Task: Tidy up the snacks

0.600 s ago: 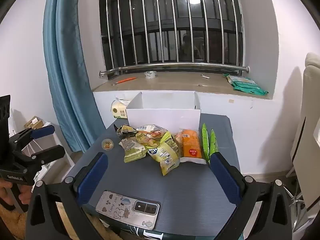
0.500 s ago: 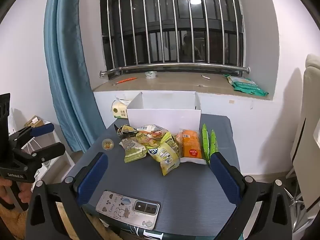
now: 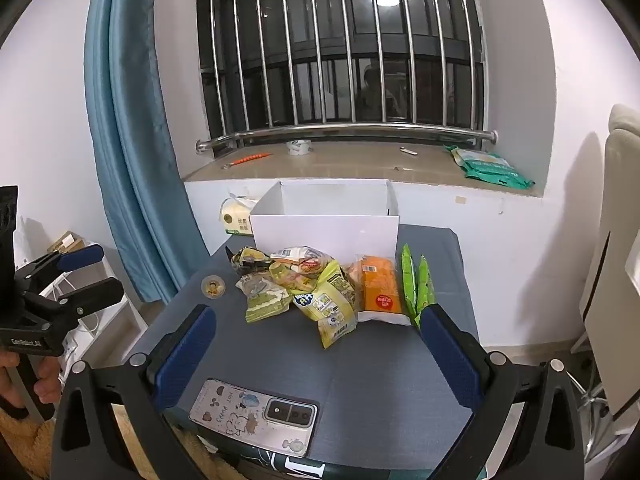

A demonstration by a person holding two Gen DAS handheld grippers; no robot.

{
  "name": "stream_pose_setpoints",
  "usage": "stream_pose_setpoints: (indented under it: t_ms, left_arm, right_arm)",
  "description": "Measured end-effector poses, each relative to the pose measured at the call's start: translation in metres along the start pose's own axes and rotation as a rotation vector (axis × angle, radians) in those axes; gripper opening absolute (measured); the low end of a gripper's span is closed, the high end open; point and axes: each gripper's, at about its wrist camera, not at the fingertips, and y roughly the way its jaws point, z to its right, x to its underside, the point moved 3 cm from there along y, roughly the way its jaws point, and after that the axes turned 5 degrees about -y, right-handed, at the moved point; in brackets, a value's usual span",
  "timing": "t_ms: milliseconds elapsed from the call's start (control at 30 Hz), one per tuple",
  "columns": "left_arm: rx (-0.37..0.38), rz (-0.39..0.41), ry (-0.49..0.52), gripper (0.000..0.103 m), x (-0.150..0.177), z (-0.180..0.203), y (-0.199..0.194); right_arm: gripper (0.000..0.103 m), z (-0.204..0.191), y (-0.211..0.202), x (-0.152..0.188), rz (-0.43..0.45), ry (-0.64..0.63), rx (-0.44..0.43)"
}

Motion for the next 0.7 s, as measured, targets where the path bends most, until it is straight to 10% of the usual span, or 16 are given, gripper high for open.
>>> stream_pose_setpoints:
  t_ms: [700]
  left_arm:
    - [0.003,-0.008,0.001,0.103,0.0010,-0.0013,0.0037]
  right_arm:
    - [0.103,0.0071,-0.0042,0.0016,0.002,0.018,0.006]
